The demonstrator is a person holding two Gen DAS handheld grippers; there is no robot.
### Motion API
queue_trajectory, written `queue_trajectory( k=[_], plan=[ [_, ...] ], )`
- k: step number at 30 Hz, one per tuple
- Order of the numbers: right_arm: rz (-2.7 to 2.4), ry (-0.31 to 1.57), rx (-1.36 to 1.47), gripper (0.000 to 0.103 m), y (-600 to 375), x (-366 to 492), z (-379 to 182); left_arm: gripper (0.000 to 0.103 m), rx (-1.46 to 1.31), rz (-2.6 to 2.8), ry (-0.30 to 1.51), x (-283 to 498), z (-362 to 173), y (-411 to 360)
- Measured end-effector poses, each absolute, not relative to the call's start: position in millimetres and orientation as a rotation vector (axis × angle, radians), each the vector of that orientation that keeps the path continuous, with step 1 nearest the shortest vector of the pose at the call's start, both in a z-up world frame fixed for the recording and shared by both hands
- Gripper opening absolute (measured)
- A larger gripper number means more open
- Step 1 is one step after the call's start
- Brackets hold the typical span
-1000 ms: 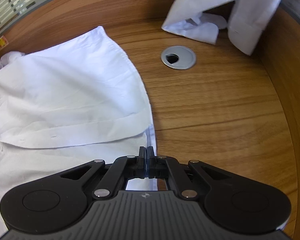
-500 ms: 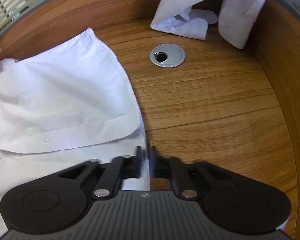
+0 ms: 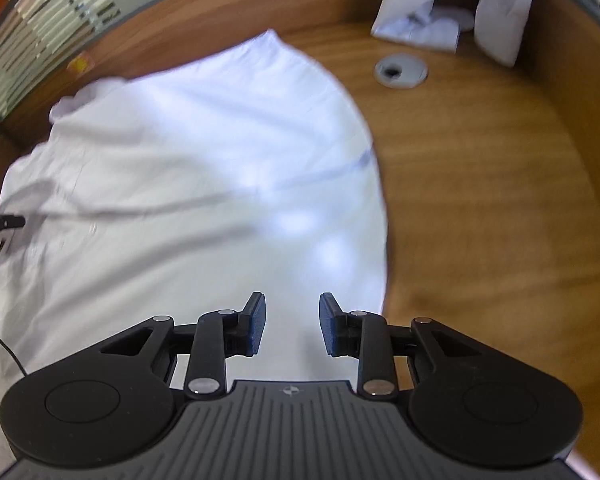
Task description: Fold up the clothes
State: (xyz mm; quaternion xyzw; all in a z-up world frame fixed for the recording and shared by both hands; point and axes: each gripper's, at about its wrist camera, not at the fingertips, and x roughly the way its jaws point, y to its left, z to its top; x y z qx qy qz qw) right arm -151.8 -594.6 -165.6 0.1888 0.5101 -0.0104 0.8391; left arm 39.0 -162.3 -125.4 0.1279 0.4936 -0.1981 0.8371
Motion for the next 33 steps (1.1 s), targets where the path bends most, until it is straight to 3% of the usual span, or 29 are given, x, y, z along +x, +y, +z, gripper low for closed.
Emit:
queue_trajectory(
  k=[10, 19, 33],
  plan=[
    [-0.042, 1.129, 0.402, 0.034, -555, -200, -176, 0.064, 0.386, -0.403, 1.065, 29, -136, -122],
    [-0.191, 1.138, 0.334, 0.034, -529, -219, -181, 0.064, 0.396, -0.526, 1.186, 45, -161, -105],
    [-0.236, 1.056, 0.401, 0.034, -434, -229, -161, 0.062, 0.474, -0.847, 1.205, 69, -165, -89]
  ],
)
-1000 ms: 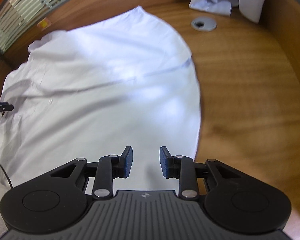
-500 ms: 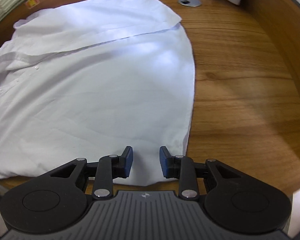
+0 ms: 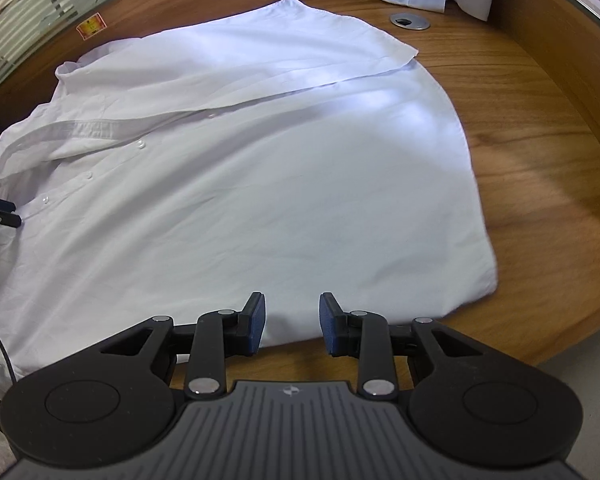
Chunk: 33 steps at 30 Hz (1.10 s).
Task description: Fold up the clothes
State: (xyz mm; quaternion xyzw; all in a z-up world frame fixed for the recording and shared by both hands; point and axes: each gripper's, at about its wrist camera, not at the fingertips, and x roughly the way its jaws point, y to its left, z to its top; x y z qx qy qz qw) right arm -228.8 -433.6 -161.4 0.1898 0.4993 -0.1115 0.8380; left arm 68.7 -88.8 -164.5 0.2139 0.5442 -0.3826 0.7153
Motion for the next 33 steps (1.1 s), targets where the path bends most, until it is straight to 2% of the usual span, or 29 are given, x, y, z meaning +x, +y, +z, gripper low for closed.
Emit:
queue_trajectory(
  k=[2, 3, 4, 5, 12, 27, 33],
  plan=[
    [-0.253, 1.049, 0.409, 0.035, -423, -232, -161, 0.051, 0.488, -0.888, 1.208, 68, -167, -88],
    [-0.26, 1.044, 0.413, 0.035, -418, -233, -161, 0.041, 0.482, -0.901, 1.203, 67, -167, -87],
    [-0.267, 1.039, 0.418, 0.036, -414, -235, -160, 0.018, 0.477, -0.915, 1.199, 66, -166, -87],
    [-0.273, 1.035, 0.418, 0.037, -410, -236, -160, 0.011, 0.47, -0.927, 1.194, 65, -166, -86],
    [-0.306, 0.998, 0.418, 0.039, -386, -245, -155, 0.011, 0.313, -0.863, 1.065, 65, -139, -76],
    [-0.093, 0.962, 0.349, 0.04, -336, -236, -159, 0.011, 0.529, -0.615, 1.01, 44, -164, -99],
    [-0.032, 0.982, 0.172, 0.04, -320, -233, -179, 0.012, 0.597, -0.571, 1.0, 42, -167, -112]
  ],
)
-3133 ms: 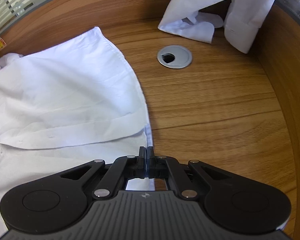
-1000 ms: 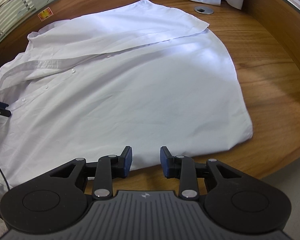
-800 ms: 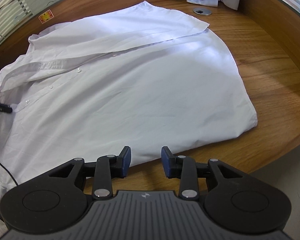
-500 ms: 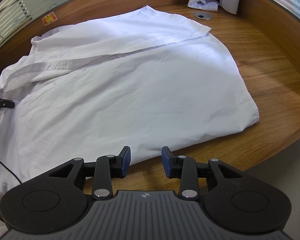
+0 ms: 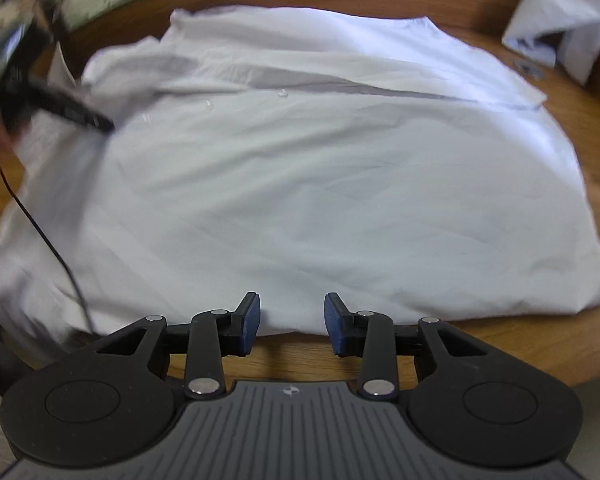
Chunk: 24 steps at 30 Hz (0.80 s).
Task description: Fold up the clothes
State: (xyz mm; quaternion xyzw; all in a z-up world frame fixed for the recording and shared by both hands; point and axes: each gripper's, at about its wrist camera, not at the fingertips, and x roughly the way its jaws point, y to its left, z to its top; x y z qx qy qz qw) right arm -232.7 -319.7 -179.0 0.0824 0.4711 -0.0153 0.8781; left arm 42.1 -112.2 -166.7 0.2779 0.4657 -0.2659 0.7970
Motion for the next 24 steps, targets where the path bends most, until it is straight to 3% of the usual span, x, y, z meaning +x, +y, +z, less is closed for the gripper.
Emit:
queue_trajectory(
  k=[7, 18, 20, 22, 24],
  plan=[
    [-0.167, 0.935, 0.097, 0.043, -374, -249, -185, 0.011, 0.618, -0.542, 1.01, 45, -167, -118],
    [-0.474, 0.941, 0.25, 0.048, -488, -256, -186, 0.014, 0.475, -0.436, 1.057, 53, -161, -115],
    [-0.478, 0.912, 0.291, 0.048, -498, -252, -179, 0.024, 0.409, -0.409, 1.042, 53, -152, -111],
    [-0.477, 0.892, 0.318, 0.048, -508, -245, -171, 0.043, 0.339, -0.394, 1.025, 52, -141, -108],
    [-0.472, 0.882, 0.332, 0.048, -517, -235, -163, 0.046, 0.271, -0.383, 1.012, 50, -130, -107]
  ],
)
